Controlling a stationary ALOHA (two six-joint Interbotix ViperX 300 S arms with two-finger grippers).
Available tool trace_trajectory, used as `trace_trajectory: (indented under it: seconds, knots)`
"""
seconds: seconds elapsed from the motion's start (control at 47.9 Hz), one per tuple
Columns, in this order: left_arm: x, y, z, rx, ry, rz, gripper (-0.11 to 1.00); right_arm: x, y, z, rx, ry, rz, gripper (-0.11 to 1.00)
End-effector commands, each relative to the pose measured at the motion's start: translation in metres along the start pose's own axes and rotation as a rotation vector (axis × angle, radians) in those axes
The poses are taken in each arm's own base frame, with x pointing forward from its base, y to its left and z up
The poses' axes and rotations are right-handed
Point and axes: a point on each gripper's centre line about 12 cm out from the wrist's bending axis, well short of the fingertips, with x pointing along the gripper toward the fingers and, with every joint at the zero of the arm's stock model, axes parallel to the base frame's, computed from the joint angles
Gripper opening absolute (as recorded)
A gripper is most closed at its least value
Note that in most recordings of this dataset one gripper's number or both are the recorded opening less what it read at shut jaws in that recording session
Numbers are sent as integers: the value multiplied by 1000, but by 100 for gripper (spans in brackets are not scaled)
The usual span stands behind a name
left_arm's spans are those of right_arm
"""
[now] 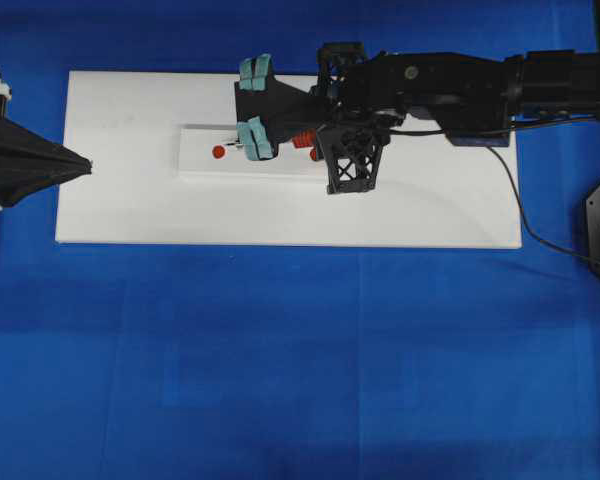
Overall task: Touch the tip of the soldering iron to the mark.
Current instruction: 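Tilt the iron tip down and lower it onto the leftmost red dot, then hold the iron tip against the leftmost red dot with the right gripper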
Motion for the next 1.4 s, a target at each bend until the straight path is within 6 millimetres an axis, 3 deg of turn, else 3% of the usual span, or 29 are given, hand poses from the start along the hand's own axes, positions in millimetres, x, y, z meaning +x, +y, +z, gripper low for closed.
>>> trace_trajectory:
  seconds: [0.0, 0.376, 1.379]
  knots:
    - [2, 0, 4, -2, -14, -2, 0, -9, 0, 11, -1, -48, -3, 7]
    - [2, 0, 4, -2, -15, -2, 0, -5, 6, 12, -19, -44, 31, 7]
    - [2, -1, 5, -2, -18, -3, 0, -1, -2, 11, -8, -43, 20, 7]
